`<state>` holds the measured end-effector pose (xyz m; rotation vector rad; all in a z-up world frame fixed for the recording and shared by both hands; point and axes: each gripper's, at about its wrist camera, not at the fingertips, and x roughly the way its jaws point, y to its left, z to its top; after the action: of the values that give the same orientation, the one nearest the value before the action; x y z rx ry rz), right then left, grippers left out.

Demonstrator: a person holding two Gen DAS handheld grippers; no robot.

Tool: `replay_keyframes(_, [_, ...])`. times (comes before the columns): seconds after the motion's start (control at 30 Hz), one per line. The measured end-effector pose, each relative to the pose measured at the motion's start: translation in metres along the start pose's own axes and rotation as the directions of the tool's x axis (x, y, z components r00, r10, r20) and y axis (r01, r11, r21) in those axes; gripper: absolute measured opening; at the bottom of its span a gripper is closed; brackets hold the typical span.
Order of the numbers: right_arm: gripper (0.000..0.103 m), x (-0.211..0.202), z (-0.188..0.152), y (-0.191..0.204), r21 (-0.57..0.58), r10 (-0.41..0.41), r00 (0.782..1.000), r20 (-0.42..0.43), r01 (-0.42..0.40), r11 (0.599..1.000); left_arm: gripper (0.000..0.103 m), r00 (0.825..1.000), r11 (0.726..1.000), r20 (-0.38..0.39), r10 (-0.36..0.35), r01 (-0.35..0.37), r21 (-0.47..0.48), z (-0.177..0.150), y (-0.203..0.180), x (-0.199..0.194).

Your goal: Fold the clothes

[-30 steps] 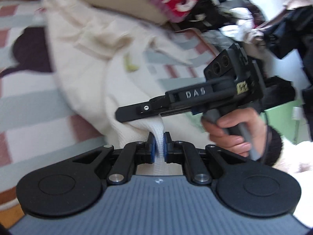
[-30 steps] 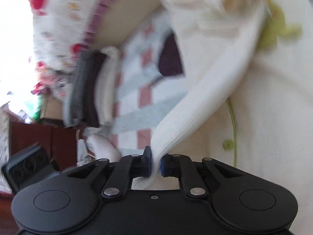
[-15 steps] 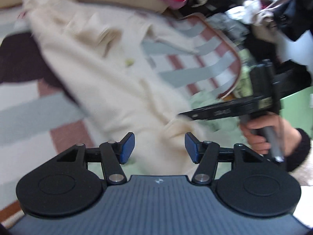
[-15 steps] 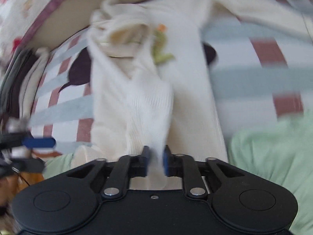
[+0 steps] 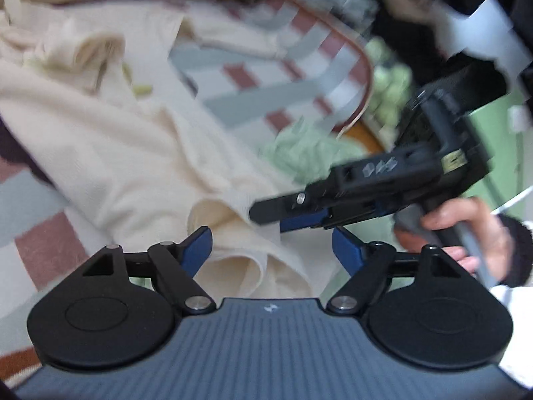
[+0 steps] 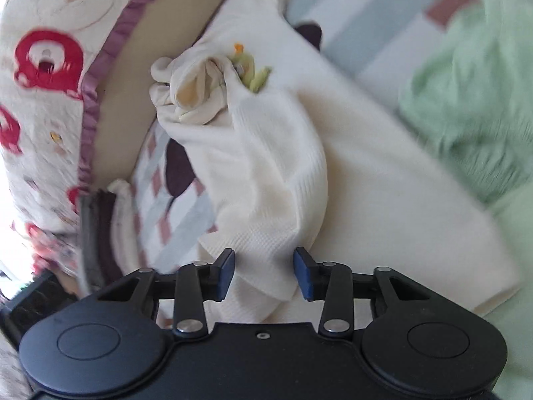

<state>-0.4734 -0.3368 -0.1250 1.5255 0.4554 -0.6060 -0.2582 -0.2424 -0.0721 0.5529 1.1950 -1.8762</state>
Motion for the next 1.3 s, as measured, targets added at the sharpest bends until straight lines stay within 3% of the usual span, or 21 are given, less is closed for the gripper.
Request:
replay_keyframes(0.03, [0.010, -0.001, -0.001, -0.001, 0.012, 0.025, 1.000, 0.016, -0.025, 1.000, 0.079, 1.000, 1.000, -0.007, 0.012, -0.011, 0.011, -0.003, -0.001, 0.003])
replay_keyframes(0.1, [0.009, -0.006, -0.003, -0.002, 0.022, 0.067, 0.996, 0.061, -0.069, 0.997, 0.077, 0.999, 0.999, -0.010, 0.032, -0.031, 0.038, -0.009, -0.004, 0.008])
replay_keyframes(0.13, [0.008, -0.010, -0.004, 0.001, 0.005, 0.081, 0.993, 0.090, -0.082, 0.997, 0.063, 0.999, 0.996, 0.011, 0.051, -0.052, 0.068, -0.012, -0.007, 0.006])
replay_keyframes(0.17, [0.008, -0.017, -0.004, 0.008, -0.046, 0.089, 0.989, 0.115, -0.084, 0.995, 0.028, 0.997, 0.994, 0.009, 0.073, -0.073, 0.078, -0.013, -0.008, 0.003])
replay_keyframes(0.2, [0.008, -0.025, -0.005, 0.016, -0.108, 0.097, 0.986, 0.137, -0.083, 0.991, 0.012, 0.996, 0.992, -0.001, 0.095, -0.094, 0.083, -0.014, -0.009, -0.001])
replay_keyframes(0.23, [0.008, -0.032, -0.005, 0.025, -0.169, 0.106, 0.982, 0.158, -0.079, 0.982, 0.007, 0.993, 0.989, -0.010, 0.116, -0.115, 0.088, -0.015, -0.009, -0.004])
replay_keyframes(0.33, [0.007, -0.050, -0.015, 0.054, -0.369, 0.105, 0.973, 0.206, -0.023, 0.929, 0.006, 0.991, 0.988, -0.018, 0.131, -0.129, 0.084, -0.015, -0.011, -0.023])
replay_keyframes(0.43, [0.006, -0.059, -0.031, 0.078, -0.515, 0.028, 0.974, 0.224, 0.095, 0.852, 0.006, 0.993, 0.989, -0.030, 0.115, -0.112, 0.098, -0.011, -0.018, -0.047])
replay_keyframes(0.53, [0.005, -0.062, -0.045, 0.100, -0.646, -0.112, 0.963, 0.246, 0.250, 0.721, 0.006, 0.993, 0.989, -0.071, 0.092, -0.083, 0.118, -0.010, -0.025, -0.053])
replay_keyframes(0.6, [0.004, -0.062, -0.056, 0.109, -0.722, -0.220, 0.944, 0.247, 0.330, 0.608, 0.006, 0.990, 0.992, -0.114, 0.081, -0.069, 0.107, -0.011, -0.027, -0.046])
replay_keyframes(0.7, [0.004, -0.044, -0.068, 0.097, -0.792, -0.392, 0.900, 0.190, 0.376, 0.481, 0.008, 0.974, 0.988, -0.201, 0.108, -0.082, 0.130, -0.019, -0.027, -0.023])
replay_keyframes(0.73, [0.004, -0.036, -0.070, 0.091, -0.798, -0.435, 0.879, 0.195, 0.400, 0.450, 0.011, 0.967, 0.986, -0.217, 0.133, -0.106, 0.128, -0.023, -0.027, -0.016])
replay_keyframes(0.8, [0.015, -0.025, -0.072, 0.088, -0.792, -0.484, 0.844, 0.230, 0.451, 0.412, 0.021, 0.953, 0.982, -0.245, 0.177, -0.157, 0.101, -0.026, -0.022, -0.013])
replay_keyframes(0.83, [0.014, -0.022, -0.071, 0.092, -0.792, -0.483, 0.843, 0.235, 0.454, 0.408, 0.026, 0.955, 0.982, -0.232, 0.184, -0.169, 0.086, -0.025, -0.019, -0.020])
replay_keyframes(0.87, [0.015, -0.023, -0.068, 0.101, -0.789, -0.460, 0.856, 0.237, 0.446, 0.423, 0.031, 0.959, 0.981, -0.213, 0.189, -0.178, 0.072, -0.024, -0.015, -0.030])
replay_keyframes(0.93, [0.021, -0.027, -0.058, 0.131, -0.801, -0.375, 0.903, 0.208, 0.378, 0.465, 0.047, 0.963, 0.978, -0.170, 0.208, -0.204, 0.041, -0.020, -0.008, -0.051])
replay_keyframes(1.0, [0.022, -0.027, -0.040, 0.174, -0.808, -0.323, 0.937, 0.130, 0.289, 0.513, 0.049, 0.963, 0.971, -0.124, 0.239, -0.240, 0.005, -0.014, -0.001, -0.078])
replay_keyframes(1.1, [0.025, -0.025, -0.011, 0.241, -0.803, -0.249, 0.968, 0.001, 0.150, 0.577, 0.049, 0.959, 0.960, -0.070, 0.275, -0.278, -0.034, -0.013, 0.004, -0.121])
replay_keyframes(1.13, [0.025, -0.022, -0.001, 0.264, -0.773, -0.221, 0.972, -0.078, 0.081, 0.629, 0.049, 0.957, 0.956, -0.055, 0.286, -0.289, -0.055, -0.012, 0.006, -0.132])
replay_keyframes(1.2, [0.025, -0.014, 0.017, 0.311, -0.663, -0.144, 0.955, -0.261, -0.069, 0.745, 0.049, 0.953, 0.948, -0.030, 0.302, -0.303, -0.099, -0.012, 0.008, -0.154])
replay_keyframes(1.3, [0.025, -0.008, 0.021, 0.391, -0.580, -0.073, 0.909, -0.411, -0.199, 0.790, 0.049, 0.944, 0.934, 0.008, 0.329, -0.324, -0.151, -0.008, 0.012, -0.179])
